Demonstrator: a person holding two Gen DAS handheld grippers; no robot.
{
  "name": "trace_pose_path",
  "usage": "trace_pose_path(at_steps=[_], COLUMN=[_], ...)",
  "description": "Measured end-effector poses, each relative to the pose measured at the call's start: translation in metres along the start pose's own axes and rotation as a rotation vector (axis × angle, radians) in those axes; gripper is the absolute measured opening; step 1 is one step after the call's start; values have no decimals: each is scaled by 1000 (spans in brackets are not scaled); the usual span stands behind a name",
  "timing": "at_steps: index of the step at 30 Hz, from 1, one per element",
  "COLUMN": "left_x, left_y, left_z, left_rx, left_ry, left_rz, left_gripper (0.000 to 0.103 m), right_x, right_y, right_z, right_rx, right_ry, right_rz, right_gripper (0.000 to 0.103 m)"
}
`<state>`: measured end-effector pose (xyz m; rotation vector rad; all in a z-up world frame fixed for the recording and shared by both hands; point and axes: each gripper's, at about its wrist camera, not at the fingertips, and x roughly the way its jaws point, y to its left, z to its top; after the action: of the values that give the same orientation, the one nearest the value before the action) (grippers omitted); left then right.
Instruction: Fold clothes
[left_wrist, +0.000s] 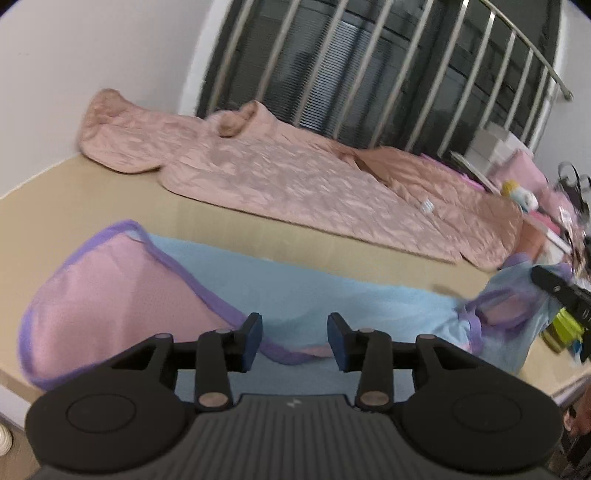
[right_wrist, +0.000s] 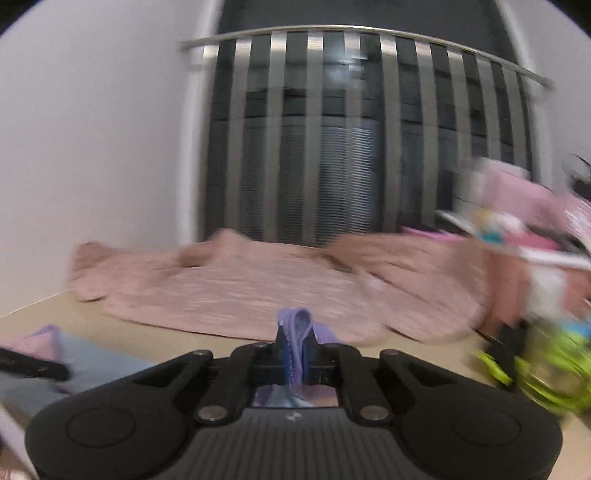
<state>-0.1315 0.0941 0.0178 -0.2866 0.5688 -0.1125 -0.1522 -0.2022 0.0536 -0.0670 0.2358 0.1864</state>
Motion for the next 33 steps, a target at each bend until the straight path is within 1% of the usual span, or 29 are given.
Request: trace_pose_path(at_steps=[2, 3, 4, 5, 8, 9, 10, 11, 12, 13, 15, 16, 18, 20, 21, 23, 24, 26, 29, 31, 32, 33], left_x=[-8, -13, -16, -20, -26, -28, -28, -28, -26, -24, -20, -18, -15, -13, -12, -12, -12, -14, -15, -15, -14, -14], left_y=[6, 9, 11, 12, 15, 15, 15, 14, 12, 11, 6, 4, 2, 2, 2, 2, 2, 2, 3, 3, 2, 2], left_z=[3, 4, 5, 6, 5, 4, 3, 3, 2, 2, 1, 0, -1, -2, -3, -3, -3, -3, -3, -3, -4, -4], left_rx=[-16, -24, -28, -29, -19, -15, -11, -6, -1, 4, 12, 15, 17, 12, 9, 9, 9, 11, 9, 12, 12, 13], left_ry=[-23, -34, -45, -50, -55, -55, -58, -61, -60, -58, -53, -48, -40, -35, -34, -32, -31, -31, -28, -23, -22, -22], left_rz=[17, 26, 35, 40, 53, 57, 62, 66, 65, 63, 52, 47, 41, 40, 39, 39, 40, 48, 53, 53, 51, 49], left_gripper=[41, 42, 43, 44, 46, 47, 47, 48, 48, 48, 48, 48, 48, 48, 48, 48, 48, 48, 48, 48, 48, 48], right_x=[12, 21, 31, 40, 63, 61, 60, 58, 52, 46, 28, 21, 13, 12, 18, 31, 35, 36, 40, 42, 43, 44], right_y=[32, 45, 59, 68, 90, 92, 93, 93, 93, 91, 83, 75, 56, 41, 36, 30, 31, 40, 58, 62, 58, 55], right_z=[2, -1, -6, -12, -33, -36, -40, -39, -38, -35, -27, -22, -12, -9, -9, -18, -21, -26, -34, -37, -38, -38], right_rx=[-62, -72, -80, -81, -83, -81, -80, -87, -92, -94, -82, -56, 37, 101, 107, 96, 87, 26, -118, -136, -117, -98], right_ry=[14, 35, 71, 106, 214, 205, 195, 202, 198, 181, 133, 116, 90, 87, 107, 187, 210, 214, 206, 210, 213, 216], right_rz=[71, 106, 152, 181, 252, 250, 248, 254, 262, 268, 291, 311, 322, 283, 248, 231, 247, 272, 214, 207, 210, 212], right_gripper=[6, 6, 6, 6, 8, 11, 27, 37, 52, 55, 55, 55, 55, 55, 55, 55, 55, 55, 54, 53, 48, 25])
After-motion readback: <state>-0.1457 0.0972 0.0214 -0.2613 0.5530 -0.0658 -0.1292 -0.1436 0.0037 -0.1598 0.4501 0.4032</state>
